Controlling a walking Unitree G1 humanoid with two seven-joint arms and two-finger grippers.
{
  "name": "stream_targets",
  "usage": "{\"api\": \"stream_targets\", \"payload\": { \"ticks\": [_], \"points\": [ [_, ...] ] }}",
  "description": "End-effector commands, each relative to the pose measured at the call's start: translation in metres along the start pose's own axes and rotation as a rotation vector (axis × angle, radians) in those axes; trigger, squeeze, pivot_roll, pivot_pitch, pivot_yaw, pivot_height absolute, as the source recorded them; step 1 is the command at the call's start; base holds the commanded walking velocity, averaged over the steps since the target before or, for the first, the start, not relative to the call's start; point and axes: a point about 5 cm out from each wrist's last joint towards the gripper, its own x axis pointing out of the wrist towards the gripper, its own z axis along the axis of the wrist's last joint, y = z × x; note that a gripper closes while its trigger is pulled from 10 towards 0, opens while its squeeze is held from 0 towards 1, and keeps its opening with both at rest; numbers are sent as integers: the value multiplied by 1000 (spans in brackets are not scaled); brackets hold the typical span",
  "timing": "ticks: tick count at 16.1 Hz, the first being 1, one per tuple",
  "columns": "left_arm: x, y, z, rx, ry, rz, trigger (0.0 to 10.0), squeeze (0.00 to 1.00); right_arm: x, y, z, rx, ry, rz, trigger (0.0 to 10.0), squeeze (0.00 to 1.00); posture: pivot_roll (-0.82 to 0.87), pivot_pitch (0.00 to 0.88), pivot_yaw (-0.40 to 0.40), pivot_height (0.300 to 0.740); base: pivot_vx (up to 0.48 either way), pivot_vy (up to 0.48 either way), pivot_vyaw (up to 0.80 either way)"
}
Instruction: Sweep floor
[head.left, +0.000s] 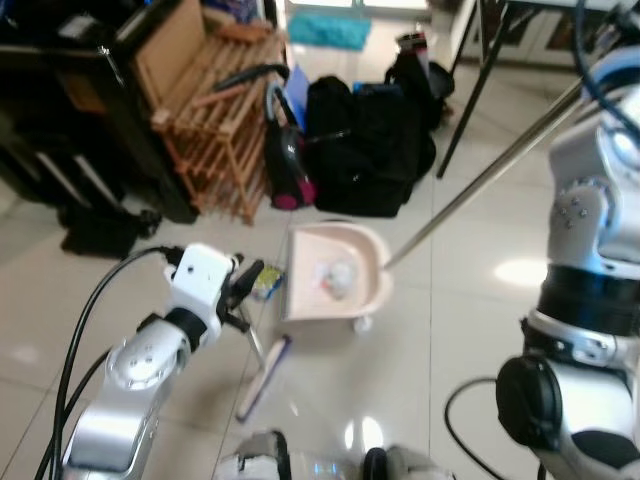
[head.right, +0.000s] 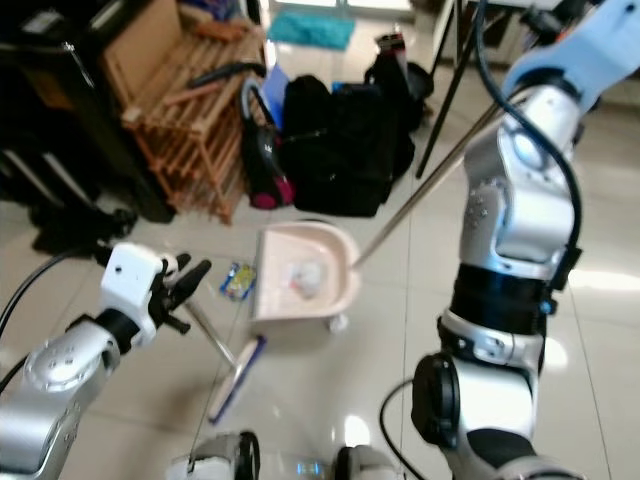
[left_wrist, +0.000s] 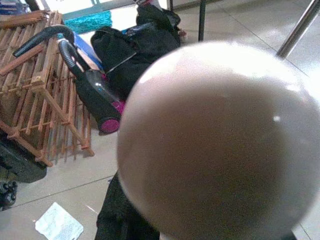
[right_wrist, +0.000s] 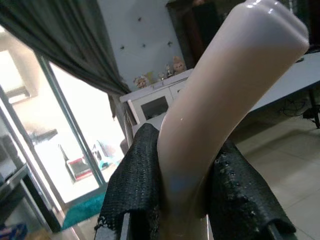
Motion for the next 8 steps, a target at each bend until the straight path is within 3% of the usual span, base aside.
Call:
{"api": "stream_targets", "payload": {
  "ticks": [1, 8],
  "points": [
    [-1, 1, 7, 21, -30, -3, 10000, 0, 1, 1, 16, 46, -60, -1, 10000, 0, -18, 180, 18, 740, 326, 0, 0],
    [0, 0, 7, 17, -29, -9, 10000, 0, 2, 2, 16, 52, -63, 1, 10000, 0, -16, 178, 14, 740, 329, 0, 0]
  ]
}}
